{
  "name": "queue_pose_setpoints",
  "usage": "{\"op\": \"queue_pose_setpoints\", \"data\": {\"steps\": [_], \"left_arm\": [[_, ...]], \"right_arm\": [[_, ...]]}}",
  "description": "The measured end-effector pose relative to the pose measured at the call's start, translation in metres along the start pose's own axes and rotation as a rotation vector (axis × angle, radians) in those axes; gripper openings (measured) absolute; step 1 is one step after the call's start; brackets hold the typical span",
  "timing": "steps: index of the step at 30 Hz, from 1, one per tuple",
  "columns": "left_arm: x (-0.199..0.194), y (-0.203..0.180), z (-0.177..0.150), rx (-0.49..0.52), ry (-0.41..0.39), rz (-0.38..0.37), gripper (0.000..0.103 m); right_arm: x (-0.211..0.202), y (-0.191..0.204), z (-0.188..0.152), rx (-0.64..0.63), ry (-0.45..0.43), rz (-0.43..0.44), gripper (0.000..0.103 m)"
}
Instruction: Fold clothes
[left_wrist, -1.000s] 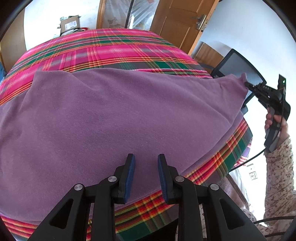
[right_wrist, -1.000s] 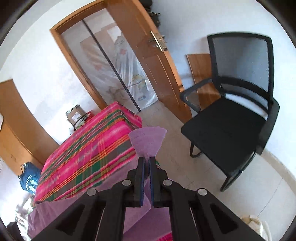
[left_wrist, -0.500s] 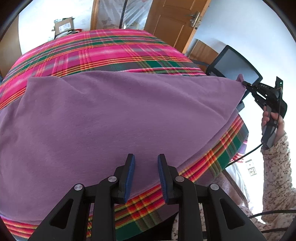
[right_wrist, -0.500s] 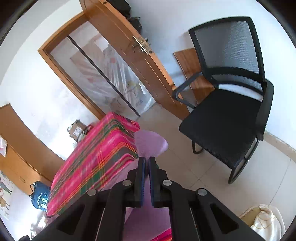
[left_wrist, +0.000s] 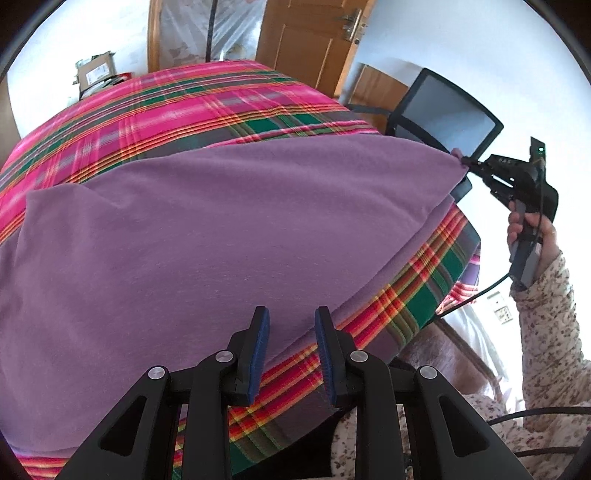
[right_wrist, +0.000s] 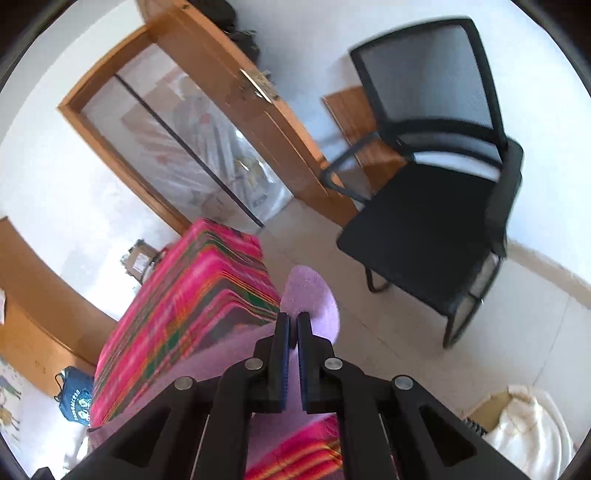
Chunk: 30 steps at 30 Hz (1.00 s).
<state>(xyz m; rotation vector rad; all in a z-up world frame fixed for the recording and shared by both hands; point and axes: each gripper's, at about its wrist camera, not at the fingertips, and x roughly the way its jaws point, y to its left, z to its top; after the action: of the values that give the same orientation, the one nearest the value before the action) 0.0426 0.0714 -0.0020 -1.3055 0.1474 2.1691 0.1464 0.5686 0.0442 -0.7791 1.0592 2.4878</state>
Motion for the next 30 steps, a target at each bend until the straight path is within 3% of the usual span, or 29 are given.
{"op": "queue_pose_setpoints", "data": {"steps": [13,21,23,25,30], "left_arm": [[0.007,-0.004,0.002,0.026,0.017,-0.013,0.026],[0.006,-0.002,0.005,0.013,-0.004,-0.030,0.015],[0.006,-0.001,0.006,0.008,-0.004,-0.034,0.014],[0.006,0.000,0.005,0.005,-0.005,-0.036,0.014],[0.008,0.003,0.004,-0.013,0.004,-0.037,0.016]], "right_arm": [[0.012,-0.020,-0.012,0.013,0.017,-0.086,0.003],[-0.002,-0.017,-0.030,0.038,0.059,0.029,0.006],[-0.008,-0.018,-0.037,0.058,0.055,0.053,0.011],[-0.008,-0.022,-0.042,0.096,0.076,0.103,0.023],[-0.011,-0.021,-0.049,0.147,0.073,0.225,0.035]]}}
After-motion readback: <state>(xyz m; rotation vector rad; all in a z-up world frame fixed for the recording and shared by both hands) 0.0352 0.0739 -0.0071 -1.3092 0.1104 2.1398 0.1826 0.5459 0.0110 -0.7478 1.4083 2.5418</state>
